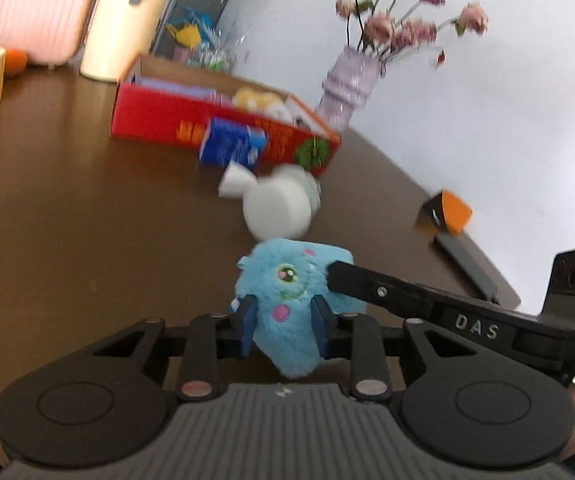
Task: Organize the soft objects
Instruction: 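Grasp the light-blue fluffy plush with the right gripper while the left gripper closes on it, then carry the light-blue plush into the box and open both grippers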
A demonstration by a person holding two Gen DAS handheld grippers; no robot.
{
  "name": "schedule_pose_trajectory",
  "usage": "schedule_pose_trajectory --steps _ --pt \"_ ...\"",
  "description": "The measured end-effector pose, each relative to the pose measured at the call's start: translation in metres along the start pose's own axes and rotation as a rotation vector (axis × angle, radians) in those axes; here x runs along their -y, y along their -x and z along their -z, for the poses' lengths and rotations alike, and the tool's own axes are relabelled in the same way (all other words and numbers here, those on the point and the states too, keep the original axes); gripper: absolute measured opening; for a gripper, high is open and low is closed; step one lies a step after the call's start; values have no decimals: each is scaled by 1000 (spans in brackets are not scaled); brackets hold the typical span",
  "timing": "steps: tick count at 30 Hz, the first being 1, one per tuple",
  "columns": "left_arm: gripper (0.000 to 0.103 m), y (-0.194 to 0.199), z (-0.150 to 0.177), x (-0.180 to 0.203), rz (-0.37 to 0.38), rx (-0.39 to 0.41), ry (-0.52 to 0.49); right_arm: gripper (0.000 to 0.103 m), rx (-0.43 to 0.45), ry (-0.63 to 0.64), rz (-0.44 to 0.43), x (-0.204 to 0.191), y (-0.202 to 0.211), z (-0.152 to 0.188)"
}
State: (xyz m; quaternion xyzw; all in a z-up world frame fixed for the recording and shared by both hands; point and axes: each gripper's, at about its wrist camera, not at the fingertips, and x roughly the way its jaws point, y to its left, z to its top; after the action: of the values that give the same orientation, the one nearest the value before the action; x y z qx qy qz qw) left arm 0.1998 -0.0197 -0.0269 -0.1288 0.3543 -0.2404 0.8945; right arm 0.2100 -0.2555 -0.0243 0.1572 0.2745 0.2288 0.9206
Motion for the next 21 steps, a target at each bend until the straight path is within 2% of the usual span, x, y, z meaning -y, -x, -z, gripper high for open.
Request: schedule_pose_trajectory --steps 5,13,18,21 --pt "27 1 18 15 8 -16 -29 23 -1 -55 31 7 24 30" --pt "27 3 17 27 24 -19 -14 22 44 -72 34 11 45 38" --pt "27 2 -7 35 50 20 -19 22 78 -86 18 18 49 26" --pt "27 -9 -43 48 73 60 -63 22 125 -55 32 22 49 4"
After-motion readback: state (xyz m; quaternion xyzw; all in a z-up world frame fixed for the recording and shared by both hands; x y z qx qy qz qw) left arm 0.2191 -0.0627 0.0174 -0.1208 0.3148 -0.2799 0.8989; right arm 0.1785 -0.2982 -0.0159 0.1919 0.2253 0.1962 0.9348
